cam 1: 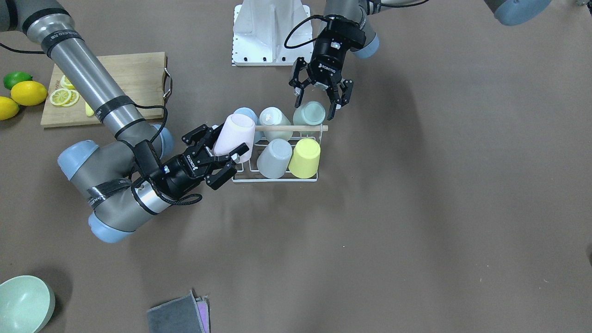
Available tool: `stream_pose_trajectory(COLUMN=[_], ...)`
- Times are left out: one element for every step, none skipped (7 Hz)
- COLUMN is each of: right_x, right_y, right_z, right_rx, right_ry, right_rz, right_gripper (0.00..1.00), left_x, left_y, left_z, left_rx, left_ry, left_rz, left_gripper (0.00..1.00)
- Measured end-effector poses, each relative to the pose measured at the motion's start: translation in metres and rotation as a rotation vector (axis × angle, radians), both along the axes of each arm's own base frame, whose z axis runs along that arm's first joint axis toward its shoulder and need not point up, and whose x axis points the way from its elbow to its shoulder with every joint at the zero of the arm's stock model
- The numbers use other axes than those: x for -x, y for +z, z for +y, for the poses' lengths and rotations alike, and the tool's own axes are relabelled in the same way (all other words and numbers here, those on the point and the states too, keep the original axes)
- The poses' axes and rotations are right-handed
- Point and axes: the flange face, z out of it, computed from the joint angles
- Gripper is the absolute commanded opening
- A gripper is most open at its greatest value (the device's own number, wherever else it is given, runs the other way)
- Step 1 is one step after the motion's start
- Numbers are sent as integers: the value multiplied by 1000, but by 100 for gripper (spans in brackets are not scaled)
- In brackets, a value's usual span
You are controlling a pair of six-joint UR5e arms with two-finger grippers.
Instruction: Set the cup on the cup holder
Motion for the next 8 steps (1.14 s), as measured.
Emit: stream_pose_trajectory(right_x=[6,11,14,15,15,16,15,14], right_y=[-3,-4,-4,-4,-5,-5,-4,-3], right_z=[3,6,8,10,10,11,11,11], right_rx=[0,-2,-6,-8,-8,-8,-8,-7], right_ry=[-6,-10,-10,-11,-12,-12,-12,-12], right_rz=[2,5,6,6,5,4,4,5], right_gripper=[37,37,50,100,100,100,100,100], left_x=[1,2,10,31,61,97,135,166], left_y=[1,1,-1,-6,-11,-16,-18,-14], left_z=[0,-2,-10,-33,-66,-107,-149,-186], left_rx=[2,2,0,-10,-29,-52,-73,-62], left_ry=[-16,-25,-44,-90,-157,-206,-212,-208], left_rz=[-5,-6,-5,-19,-70,-126,-164,-220], left_gripper=[98,98,98,98,98,98,98,98])
